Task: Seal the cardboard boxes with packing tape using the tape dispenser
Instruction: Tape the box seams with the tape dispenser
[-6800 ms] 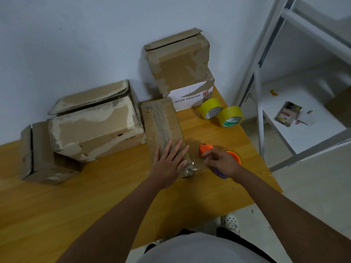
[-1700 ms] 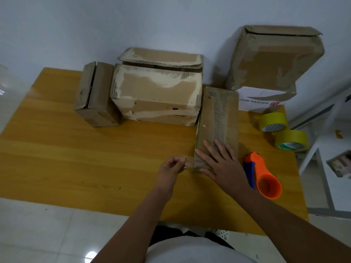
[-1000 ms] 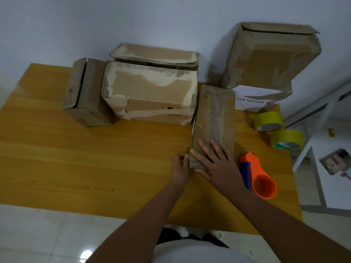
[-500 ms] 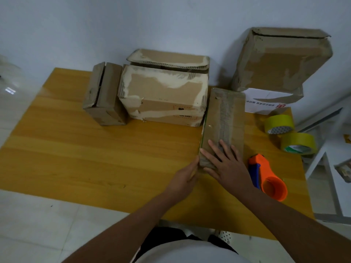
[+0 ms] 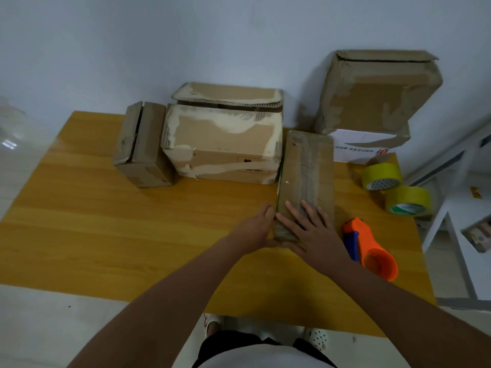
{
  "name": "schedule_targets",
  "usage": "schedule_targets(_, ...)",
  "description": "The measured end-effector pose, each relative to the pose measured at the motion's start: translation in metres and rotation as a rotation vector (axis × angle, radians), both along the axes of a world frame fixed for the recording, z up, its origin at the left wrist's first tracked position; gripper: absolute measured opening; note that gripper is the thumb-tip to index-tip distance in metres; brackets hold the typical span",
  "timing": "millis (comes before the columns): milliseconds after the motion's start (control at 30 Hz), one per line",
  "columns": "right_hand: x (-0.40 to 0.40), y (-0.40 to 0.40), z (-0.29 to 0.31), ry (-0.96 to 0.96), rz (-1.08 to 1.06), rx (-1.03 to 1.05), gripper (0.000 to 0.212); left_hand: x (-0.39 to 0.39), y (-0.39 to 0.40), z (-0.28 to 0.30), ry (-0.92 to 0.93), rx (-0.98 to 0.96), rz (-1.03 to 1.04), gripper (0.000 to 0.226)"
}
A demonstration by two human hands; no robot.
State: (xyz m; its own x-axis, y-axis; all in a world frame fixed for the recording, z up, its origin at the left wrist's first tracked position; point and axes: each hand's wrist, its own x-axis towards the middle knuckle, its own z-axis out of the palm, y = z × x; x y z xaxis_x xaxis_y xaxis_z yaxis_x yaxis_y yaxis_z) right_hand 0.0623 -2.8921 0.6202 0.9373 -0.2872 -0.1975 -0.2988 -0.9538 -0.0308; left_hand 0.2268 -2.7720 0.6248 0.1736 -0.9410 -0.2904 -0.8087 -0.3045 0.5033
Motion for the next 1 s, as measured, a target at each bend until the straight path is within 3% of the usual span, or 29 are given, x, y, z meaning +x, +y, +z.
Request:
schedule_targets(133,-0.002,-0.008,0.007,-0.095,-0.033,0.203,0.058,-0.009,0.017,-0.006,0.158,0.051,0.130,0.100)
schedule_targets(267,-0.007,-0.024,0.027,-0.374,-0.605,0.562,0.060,-0.004,0.030,0.005,0.222,0.005,0.169,0.097)
schedule_targets(333,-0.009,-0.021,0.035,-0.464,-0.753,0.819,0.061,-0.006,0.025,0.012,0.166,-0.064,0.198,0.090)
schedule_targets(400,-0.009,-0.004,0.039,-0.459,-0.779,0.928,0.060,-0.010,0.011,0.016,0.016,-0.122,0.207,0.083)
schedule_targets(533,-0.018,0.021,0.037,-0.405,-0.971,1.372,0.054,-0.019,-0.013,0.022,-0.222,0.121,0.183,0.089)
schedule_targets(600,-0.021,0.019,0.037,-0.474,-0.959,1.285,0.048,-0.022,-0.011,0.019,-0.296,0.212,0.131,0.097)
schedule_targets(700,-0.022,0.005,0.040,-0.649,-0.932,0.852,0.040,-0.023,0.001,0.017,-0.362,0.227,0.050,0.094)
schedule_targets(800,-0.016,-0.014,0.046,-0.659,-0.825,0.629,0.048,-0.011,0.024,0.017,-0.359,0.199,-0.083,0.095)
schedule_targets(867,-0.010,-0.023,0.049,-0.586,-0.800,0.588,0.057,0.008,0.046,0.019,-0.334,0.177,-0.168,0.094)
schedule_targets(1000,0.004,-0.009,0.044,-0.465,-0.796,0.805,0.051,0.048,0.093,0.023,-0.387,0.122,-0.182,0.082)
